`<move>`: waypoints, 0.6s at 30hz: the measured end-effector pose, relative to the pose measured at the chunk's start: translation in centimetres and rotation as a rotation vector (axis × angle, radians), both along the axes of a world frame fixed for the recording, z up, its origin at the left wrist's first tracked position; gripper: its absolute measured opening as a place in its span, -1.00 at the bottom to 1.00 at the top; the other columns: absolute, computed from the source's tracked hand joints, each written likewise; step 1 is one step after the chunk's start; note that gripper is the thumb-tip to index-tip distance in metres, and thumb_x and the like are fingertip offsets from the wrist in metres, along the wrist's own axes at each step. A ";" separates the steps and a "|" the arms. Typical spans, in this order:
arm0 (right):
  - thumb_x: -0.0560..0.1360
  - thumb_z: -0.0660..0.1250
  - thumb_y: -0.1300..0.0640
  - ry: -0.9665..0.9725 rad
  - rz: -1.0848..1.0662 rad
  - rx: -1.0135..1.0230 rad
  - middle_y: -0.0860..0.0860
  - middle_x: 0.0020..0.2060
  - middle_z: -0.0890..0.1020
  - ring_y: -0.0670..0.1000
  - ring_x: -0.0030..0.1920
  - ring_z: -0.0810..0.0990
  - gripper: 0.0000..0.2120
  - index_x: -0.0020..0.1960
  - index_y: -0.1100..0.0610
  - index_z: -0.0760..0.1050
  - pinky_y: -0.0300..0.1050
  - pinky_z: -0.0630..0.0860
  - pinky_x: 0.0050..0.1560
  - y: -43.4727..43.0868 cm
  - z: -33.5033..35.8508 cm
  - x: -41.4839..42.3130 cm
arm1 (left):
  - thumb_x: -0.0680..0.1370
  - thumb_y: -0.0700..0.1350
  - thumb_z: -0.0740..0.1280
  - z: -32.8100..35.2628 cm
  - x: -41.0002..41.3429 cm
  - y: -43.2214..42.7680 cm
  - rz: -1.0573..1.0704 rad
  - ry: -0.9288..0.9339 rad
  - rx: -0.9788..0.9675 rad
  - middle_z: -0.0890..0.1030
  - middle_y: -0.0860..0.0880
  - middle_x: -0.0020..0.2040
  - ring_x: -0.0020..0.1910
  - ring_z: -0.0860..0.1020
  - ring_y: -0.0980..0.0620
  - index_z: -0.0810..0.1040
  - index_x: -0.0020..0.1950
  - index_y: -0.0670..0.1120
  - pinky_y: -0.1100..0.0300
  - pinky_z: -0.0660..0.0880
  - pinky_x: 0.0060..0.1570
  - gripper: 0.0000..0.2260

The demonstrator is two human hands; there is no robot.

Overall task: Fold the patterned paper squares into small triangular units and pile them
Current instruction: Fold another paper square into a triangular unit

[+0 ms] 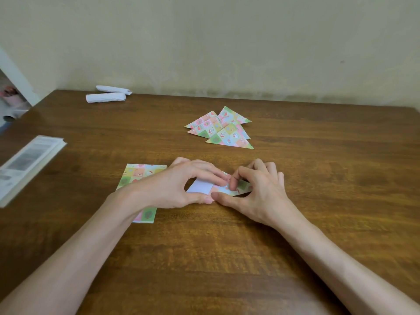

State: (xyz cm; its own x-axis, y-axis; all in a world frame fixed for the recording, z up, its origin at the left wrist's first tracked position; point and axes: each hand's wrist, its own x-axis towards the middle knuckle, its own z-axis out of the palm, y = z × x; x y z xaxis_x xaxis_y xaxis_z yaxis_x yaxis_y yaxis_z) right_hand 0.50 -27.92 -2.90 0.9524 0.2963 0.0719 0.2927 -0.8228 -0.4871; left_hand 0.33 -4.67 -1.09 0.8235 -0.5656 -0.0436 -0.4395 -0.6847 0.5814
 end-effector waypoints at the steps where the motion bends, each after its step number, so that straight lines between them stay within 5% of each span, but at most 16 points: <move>1: 0.25 0.34 -0.56 -0.014 0.001 -0.005 -0.20 -0.04 0.39 -0.06 0.13 0.28 -0.50 -0.19 -0.15 0.45 -0.04 0.24 0.15 0.0 -0.1 -0.1 | 0.60 0.07 0.44 -0.1 -0.1 -0.1 0.003 -0.010 -0.012 0.45 0.40 0.41 0.51 0.27 0.30 0.57 0.37 0.27 0.08 0.08 0.51 -0.66; 14: 0.26 0.32 -0.54 -0.041 0.050 0.058 -0.20 -0.05 0.43 -0.10 0.08 0.32 -0.52 -0.13 -0.16 0.52 -0.12 0.19 0.04 -0.8 0.0 0.3 | 0.60 0.10 0.42 -0.4 -0.4 -0.9 0.049 -0.074 -0.051 0.52 0.33 0.33 0.48 0.34 0.23 0.63 0.28 0.27 0.00 0.11 0.46 -0.75; 18: 0.37 0.45 -0.33 0.034 0.085 0.118 -0.21 -0.03 0.46 -0.09 0.12 0.37 -0.72 -0.08 -0.18 0.57 -0.07 0.31 0.19 -1.7 0.6 0.7 | 0.60 0.06 0.44 -0.5 -0.5 -1.0 0.039 -0.093 -0.042 0.52 0.31 0.32 0.46 0.35 0.21 0.63 0.26 0.29 0.01 0.12 0.43 -0.75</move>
State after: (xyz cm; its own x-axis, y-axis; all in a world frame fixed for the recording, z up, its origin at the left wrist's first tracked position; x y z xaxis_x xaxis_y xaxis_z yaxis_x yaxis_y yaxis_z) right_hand 1.18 -29.61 -2.26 0.9267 0.3674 0.0789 0.3405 -0.7321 -0.5900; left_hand -0.13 -5.70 -1.55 0.8445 -0.5325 0.0576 -0.4663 -0.6782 0.5680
